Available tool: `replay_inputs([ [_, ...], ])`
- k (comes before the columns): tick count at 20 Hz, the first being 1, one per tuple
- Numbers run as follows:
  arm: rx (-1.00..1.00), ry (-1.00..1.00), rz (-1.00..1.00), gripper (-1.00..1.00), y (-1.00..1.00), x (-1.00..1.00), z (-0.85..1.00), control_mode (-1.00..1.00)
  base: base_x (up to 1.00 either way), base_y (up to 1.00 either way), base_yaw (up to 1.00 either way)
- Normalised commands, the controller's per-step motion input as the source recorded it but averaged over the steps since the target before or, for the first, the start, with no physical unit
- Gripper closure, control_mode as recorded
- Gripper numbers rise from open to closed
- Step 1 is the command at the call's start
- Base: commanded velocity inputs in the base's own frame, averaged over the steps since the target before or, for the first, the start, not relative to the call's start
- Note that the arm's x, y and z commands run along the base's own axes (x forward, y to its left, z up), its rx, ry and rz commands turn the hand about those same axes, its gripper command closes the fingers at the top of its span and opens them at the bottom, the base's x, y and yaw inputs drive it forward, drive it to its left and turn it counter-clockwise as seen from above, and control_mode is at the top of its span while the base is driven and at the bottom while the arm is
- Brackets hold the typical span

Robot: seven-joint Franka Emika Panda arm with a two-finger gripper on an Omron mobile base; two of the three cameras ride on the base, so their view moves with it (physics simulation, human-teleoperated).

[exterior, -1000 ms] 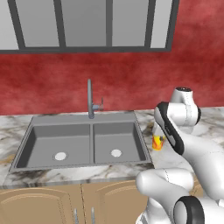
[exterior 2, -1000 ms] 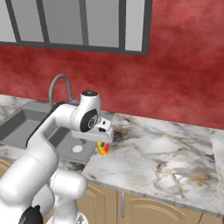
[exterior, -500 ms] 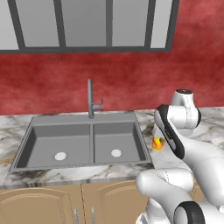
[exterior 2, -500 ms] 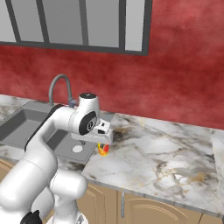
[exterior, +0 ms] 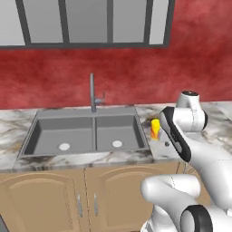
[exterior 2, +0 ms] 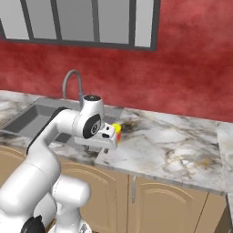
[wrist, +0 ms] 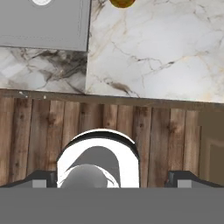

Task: Pick the cup and bowl from the counter and place them on the counter next to the sink.

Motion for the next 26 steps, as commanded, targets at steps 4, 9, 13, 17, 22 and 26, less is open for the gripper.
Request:
replay_inputs([
  [4, 0.0, 0.0, 0.0, -1.0, 0.0, 0.0, 0.0, 1.0, -0.44, -0.1, -0.18],
  [9, 0.0, 0.0, 0.0, -1.0, 0.0, 0.0, 0.0, 1.0, 0.06, -0.03, -0.4],
  [13, 0.0, 0.0, 0.0, -1.0, 0.0, 0.0, 0.0, 1.0, 0.15, -0.16, -0.77],
  [17, 0.0, 0.0, 0.0, -1.0, 0.0, 0.0, 0.0, 1.0, 0.14, 0.0, -0.89],
  [22, 0.0, 0.0, 0.0, -1.0, 0.0, 0.0, 0.0, 1.0, 0.13, 0.0, -0.89],
  [26, 0.0, 0.0, 0.0, -1.0, 0.0, 0.0, 0.0, 1.0, 0.05, 0.0, -0.87],
])
